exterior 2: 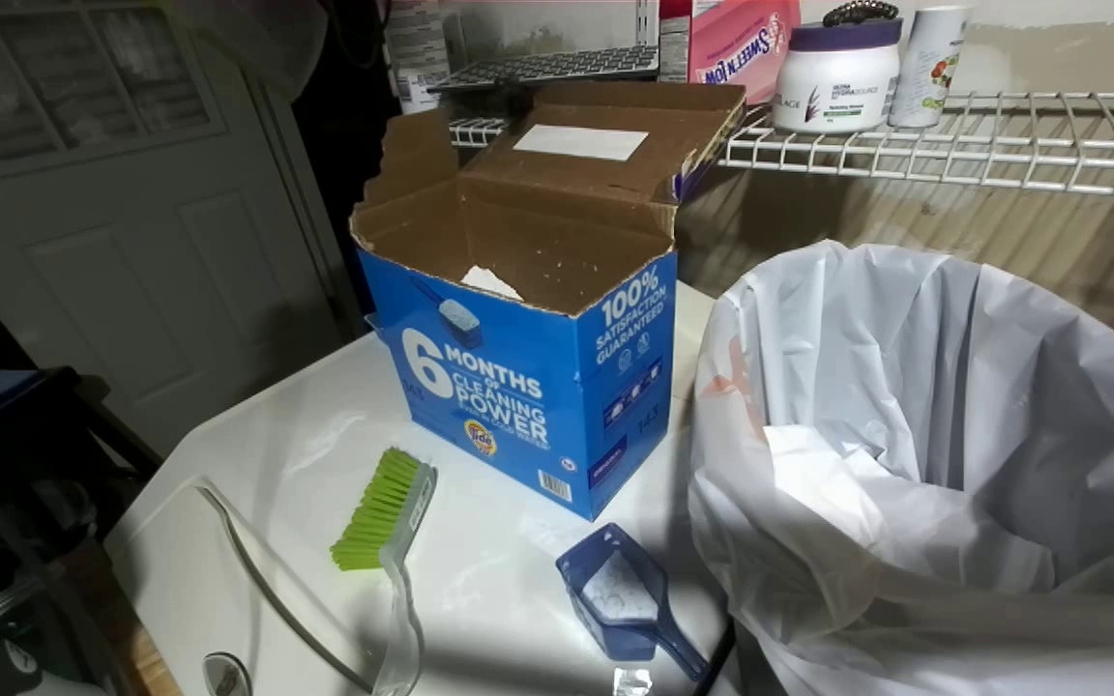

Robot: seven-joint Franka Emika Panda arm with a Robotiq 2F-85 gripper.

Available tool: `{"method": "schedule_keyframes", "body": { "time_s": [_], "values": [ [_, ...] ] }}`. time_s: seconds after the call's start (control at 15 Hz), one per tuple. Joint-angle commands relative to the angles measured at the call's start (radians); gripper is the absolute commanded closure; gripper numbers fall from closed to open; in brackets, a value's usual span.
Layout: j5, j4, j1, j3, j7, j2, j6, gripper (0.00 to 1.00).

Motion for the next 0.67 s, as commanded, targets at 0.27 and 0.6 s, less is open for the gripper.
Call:
{"method": "schedule_keyframes", "body": {
  "time_s": [0.27, 0.6],
  "values": [
    [-0.022, 0.017, -0.009, 0.004, 0.029, -0.001, -0.006, 1.0],
    [-0.022, 0.018, -0.009, 0.008, 0.03, 0.0, -0.034, 0.98]
  ]
}}
